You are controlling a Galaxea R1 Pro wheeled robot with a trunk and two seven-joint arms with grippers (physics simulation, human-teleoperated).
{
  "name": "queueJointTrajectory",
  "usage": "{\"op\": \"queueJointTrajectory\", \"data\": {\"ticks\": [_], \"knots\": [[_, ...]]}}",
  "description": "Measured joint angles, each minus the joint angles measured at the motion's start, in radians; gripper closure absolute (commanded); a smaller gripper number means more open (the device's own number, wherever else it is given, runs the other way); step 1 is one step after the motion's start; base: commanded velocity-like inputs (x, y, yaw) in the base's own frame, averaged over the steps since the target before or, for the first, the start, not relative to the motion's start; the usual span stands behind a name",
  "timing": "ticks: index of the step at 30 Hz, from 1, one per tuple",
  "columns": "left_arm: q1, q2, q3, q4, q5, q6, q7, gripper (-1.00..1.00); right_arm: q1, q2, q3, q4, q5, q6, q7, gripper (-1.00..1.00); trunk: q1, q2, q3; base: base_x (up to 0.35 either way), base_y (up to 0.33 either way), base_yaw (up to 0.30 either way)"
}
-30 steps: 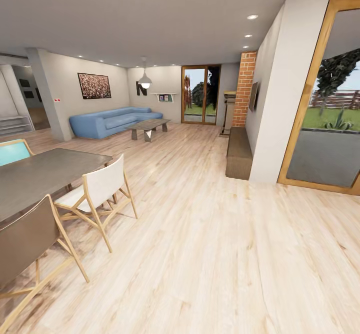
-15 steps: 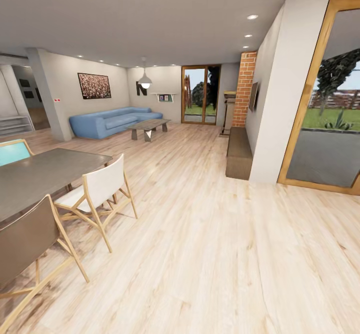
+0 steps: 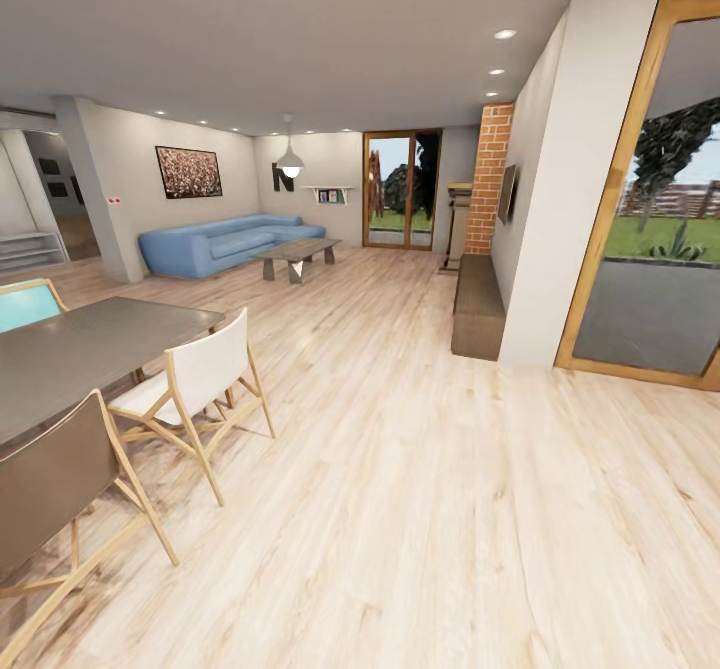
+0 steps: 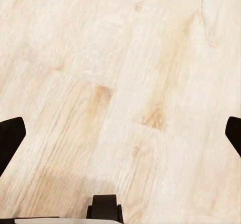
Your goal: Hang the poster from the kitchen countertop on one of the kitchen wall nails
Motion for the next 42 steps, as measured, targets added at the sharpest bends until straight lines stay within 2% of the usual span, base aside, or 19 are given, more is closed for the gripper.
{"op": "queueJointTrajectory", "data": {"ticks": [4,8,11,36,42], "knots": [[0.000,0.017,0.000,-0.003,0.002,-0.001,-0.020,-1.00,0.000,-0.001,0.000,-0.006,-0.001,0.000,0.000,-1.00,0.000,0.000,0.000,0.000,0.000,0.000],[0.000,0.046,0.002,-0.009,0.005,-0.001,-0.103,-1.00,0.000,-0.002,0.000,-0.010,-0.001,-0.001,-0.001,-1.00,0.000,0.000,0.000,0.000,0.000,0.000],[0.000,0.056,0.006,-0.022,0.006,-0.001,-0.127,-1.00,0.000,-0.003,0.000,-0.010,-0.002,-0.001,-0.001,-1.00,0.000,0.000,0.000,0.000,0.000,-0.060],[0.000,0.059,0.004,-0.031,0.006,-0.001,-0.139,-1.00,0.000,-0.003,0.000,-0.011,-0.002,-0.001,-0.001,-1.00,0.000,0.000,0.015,0.000,0.000,-0.271],[0.000,0.059,0.004,-0.030,0.006,0.000,-0.139,-1.00,0.000,-0.003,0.000,-0.011,-0.001,-0.001,-0.002,-1.00,0.000,0.000,0.018,-0.131,0.038,-0.212]]}}
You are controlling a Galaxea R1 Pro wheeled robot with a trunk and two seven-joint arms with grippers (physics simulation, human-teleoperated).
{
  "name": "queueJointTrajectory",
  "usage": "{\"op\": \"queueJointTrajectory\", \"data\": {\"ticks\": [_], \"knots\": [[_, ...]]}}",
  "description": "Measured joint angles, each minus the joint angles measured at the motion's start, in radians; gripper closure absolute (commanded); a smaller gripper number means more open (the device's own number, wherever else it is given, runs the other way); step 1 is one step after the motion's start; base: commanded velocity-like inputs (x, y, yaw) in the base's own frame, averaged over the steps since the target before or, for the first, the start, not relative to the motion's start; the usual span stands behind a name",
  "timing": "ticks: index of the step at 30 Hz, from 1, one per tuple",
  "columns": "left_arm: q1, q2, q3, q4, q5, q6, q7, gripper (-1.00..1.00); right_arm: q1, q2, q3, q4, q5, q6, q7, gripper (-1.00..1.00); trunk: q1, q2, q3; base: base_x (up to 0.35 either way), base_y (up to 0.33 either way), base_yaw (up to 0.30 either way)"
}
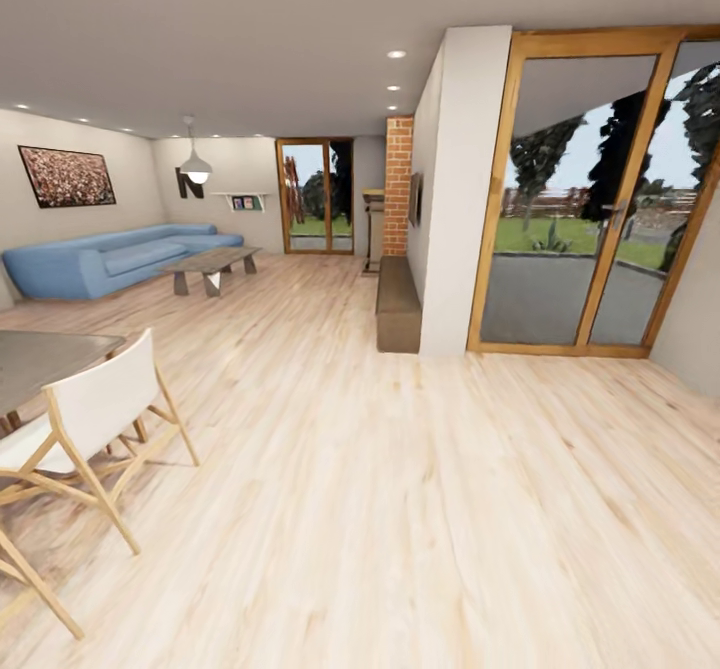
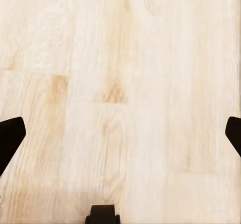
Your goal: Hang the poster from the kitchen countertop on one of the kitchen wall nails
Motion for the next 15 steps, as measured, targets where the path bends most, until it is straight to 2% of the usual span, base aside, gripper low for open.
{"op": "queueJointTrajectory", "data": {"ticks": [5,8,15], "knots": [[0.000,0.000,0.000,0.001,0.000,0.001,0.000,-1.00,0.000,0.000,0.000,0.000,0.000,0.000,0.000,-1.00,0.000,0.000,0.001,-0.256,0.124,-0.078],[0.000,0.000,0.000,0.000,0.000,0.001,0.000,-1.00,0.000,0.000,0.000,0.000,0.000,0.000,0.000,-1.00,0.000,0.000,0.002,-0.210,0.114,-0.212],[0.000,0.000,0.000,0.001,0.000,0.001,0.000,-1.00,0.000,0.000,0.000,0.000,0.000,0.000,0.000,-1.00,0.000,0.000,0.007,-0.050,0.028,-0.273]]}}
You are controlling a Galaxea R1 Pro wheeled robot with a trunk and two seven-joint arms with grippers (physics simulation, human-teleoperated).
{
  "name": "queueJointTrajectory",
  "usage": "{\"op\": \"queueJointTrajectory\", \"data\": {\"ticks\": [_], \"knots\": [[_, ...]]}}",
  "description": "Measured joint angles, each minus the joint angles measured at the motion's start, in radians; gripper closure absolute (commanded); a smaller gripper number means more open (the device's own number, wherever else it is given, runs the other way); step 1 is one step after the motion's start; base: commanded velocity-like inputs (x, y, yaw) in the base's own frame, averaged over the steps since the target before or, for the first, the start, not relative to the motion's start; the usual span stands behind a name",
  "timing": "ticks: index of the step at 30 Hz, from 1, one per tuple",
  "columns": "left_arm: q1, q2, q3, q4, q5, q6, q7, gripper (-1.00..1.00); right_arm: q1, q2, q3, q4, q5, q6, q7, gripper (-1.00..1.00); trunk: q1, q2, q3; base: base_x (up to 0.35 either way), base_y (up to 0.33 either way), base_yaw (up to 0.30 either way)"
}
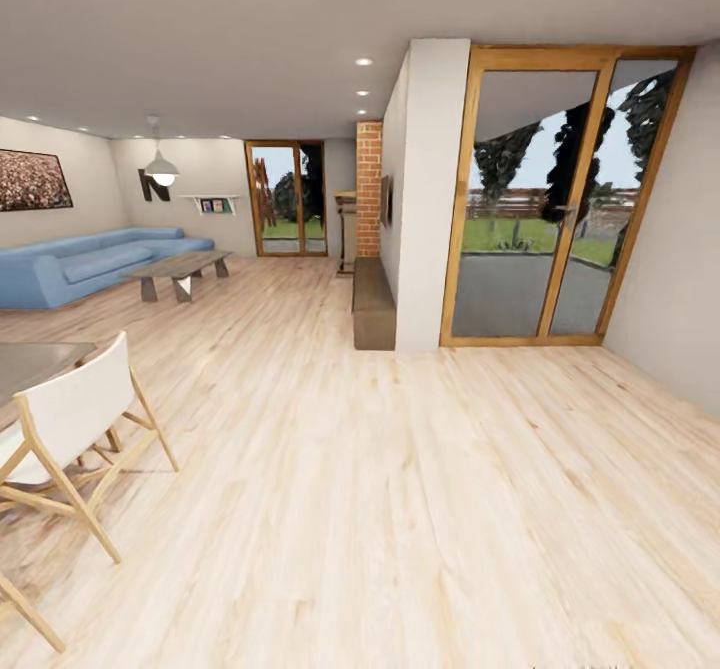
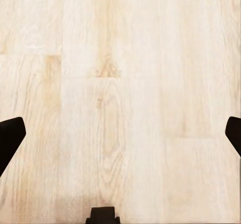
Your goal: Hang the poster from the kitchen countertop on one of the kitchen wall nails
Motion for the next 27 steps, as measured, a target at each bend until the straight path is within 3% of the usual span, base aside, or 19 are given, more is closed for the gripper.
{"op": "queueJointTrajectory", "data": {"ticks": [27], "knots": [[0.000,0.000,-0.002,-0.001,0.000,0.000,0.000,-1.00,0.000,0.000,0.000,0.000,0.000,0.000,0.000,-1.00,0.000,0.000,0.019,-0.002,0.001,-0.290]]}}
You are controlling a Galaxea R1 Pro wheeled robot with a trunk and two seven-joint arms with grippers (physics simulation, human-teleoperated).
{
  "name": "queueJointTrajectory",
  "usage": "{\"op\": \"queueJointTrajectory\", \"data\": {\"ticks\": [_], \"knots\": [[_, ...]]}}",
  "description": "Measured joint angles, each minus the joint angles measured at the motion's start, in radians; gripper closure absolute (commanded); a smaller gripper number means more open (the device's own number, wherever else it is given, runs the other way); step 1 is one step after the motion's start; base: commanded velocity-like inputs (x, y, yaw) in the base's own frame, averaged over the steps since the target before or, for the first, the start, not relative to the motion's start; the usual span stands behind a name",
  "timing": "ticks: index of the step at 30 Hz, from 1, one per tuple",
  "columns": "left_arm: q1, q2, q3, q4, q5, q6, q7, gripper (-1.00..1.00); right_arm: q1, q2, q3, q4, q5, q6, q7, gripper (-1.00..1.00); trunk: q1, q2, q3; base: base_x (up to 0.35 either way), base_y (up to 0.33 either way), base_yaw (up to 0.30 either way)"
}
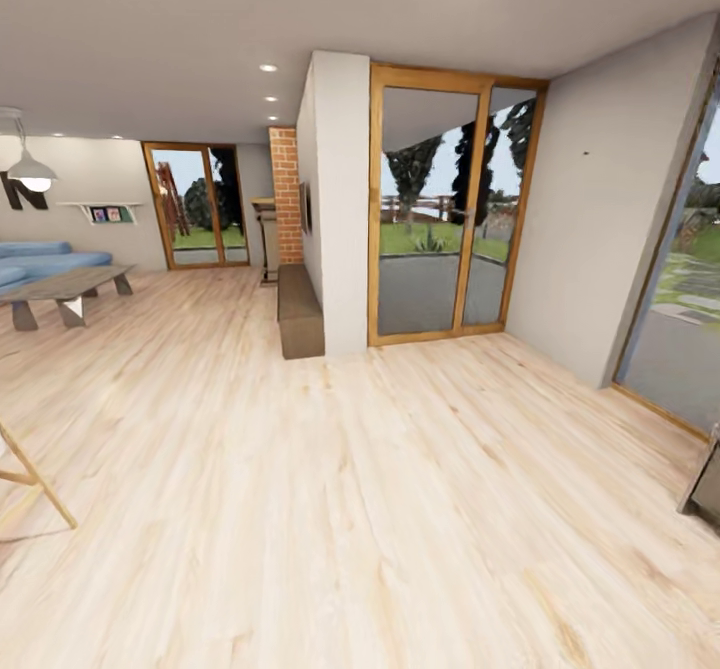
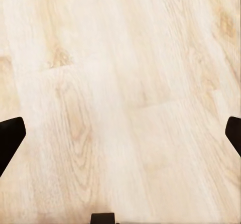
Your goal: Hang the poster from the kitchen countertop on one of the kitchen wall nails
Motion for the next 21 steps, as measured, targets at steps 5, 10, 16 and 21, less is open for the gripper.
{"op": "queueJointTrajectory", "data": {"ticks": [5,10,16,21], "knots": [[0.000,0.000,0.000,0.000,0.000,0.000,0.000,-1.00,0.000,0.000,0.000,0.000,0.000,0.000,0.000,-1.00,0.000,0.000,0.004,0.000,0.000,-0.291],[0.000,0.000,0.000,0.000,0.000,0.000,0.000,-1.00,0.000,0.000,0.000,0.000,0.000,0.000,0.000,-1.00,0.000,0.000,0.007,0.000,0.000,-0.291],[0.000,0.000,-0.001,0.000,0.000,0.000,0.000,-1.00,0.000,0.000,0.000,0.000,0.000,0.000,0.000,-1.00,0.000,0.000,0.011,0.000,0.000,-0.291],[0.000,0.000,-0.001,0.000,0.000,0.000,0.000,-1.00,0.000,0.000,0.000,0.000,0.000,0.000,0.000,-1.00,0.000,0.000,0.015,0.000,0.000,-0.291]]}}
